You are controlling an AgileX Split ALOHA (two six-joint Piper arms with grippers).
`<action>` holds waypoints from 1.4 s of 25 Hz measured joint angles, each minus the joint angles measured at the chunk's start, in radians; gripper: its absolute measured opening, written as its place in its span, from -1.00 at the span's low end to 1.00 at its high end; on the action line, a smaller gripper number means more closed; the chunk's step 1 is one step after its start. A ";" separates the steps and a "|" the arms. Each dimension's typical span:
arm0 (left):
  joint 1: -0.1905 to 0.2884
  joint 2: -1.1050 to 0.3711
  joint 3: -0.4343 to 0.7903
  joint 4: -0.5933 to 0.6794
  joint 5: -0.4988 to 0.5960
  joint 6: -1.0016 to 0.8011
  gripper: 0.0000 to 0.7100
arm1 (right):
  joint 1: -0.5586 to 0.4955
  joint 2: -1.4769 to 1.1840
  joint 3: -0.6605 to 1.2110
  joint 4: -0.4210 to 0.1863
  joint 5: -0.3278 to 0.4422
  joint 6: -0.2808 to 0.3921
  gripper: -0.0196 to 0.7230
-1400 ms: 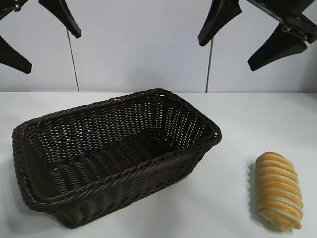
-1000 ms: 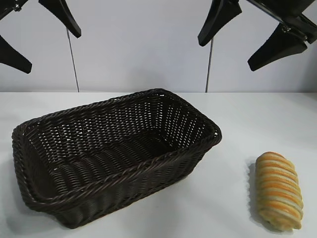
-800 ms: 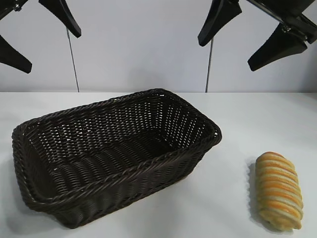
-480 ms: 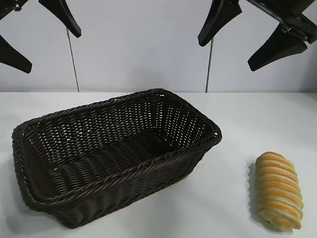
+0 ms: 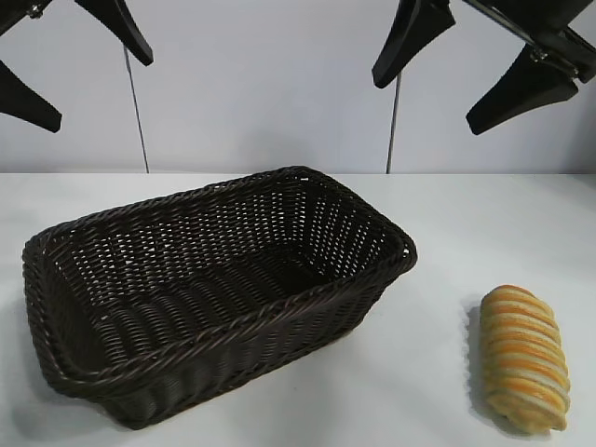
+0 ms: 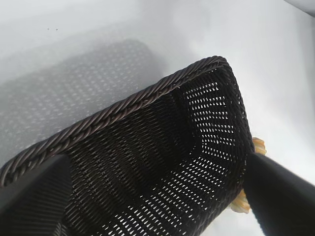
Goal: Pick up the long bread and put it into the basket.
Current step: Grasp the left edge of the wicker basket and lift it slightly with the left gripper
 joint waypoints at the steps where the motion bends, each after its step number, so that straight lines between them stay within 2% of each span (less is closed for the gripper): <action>1: 0.000 -0.012 0.007 0.029 0.014 -0.011 0.92 | 0.000 0.000 0.000 0.000 0.000 0.000 0.92; 3: 0.002 -0.051 0.044 0.104 0.029 -0.062 0.92 | 0.000 0.000 0.000 0.000 0.000 0.000 0.92; 7: 0.004 -0.152 0.204 0.232 0.016 -0.169 0.92 | 0.000 0.000 0.000 0.000 0.000 0.000 0.92; 11: 0.004 -0.189 0.364 0.232 -0.031 -0.192 0.92 | 0.000 0.000 0.000 0.000 0.000 0.000 0.92; 15: -0.021 -0.189 0.444 0.182 -0.128 -0.192 0.92 | 0.000 0.000 0.000 0.000 0.000 0.000 0.92; 19: -0.047 -0.139 0.457 0.156 -0.203 -0.197 0.92 | 0.000 0.000 0.000 0.000 0.001 0.000 0.92; 26: -0.048 0.056 0.457 0.139 -0.279 -0.202 0.92 | 0.000 0.000 0.000 0.000 0.003 0.001 0.92; 32: -0.062 0.147 0.457 0.065 -0.325 -0.146 0.92 | 0.000 0.000 0.000 0.000 0.003 0.002 0.92; 35: -0.075 0.177 0.457 0.057 -0.339 -0.136 0.81 | 0.000 0.000 0.000 0.000 0.003 0.002 0.92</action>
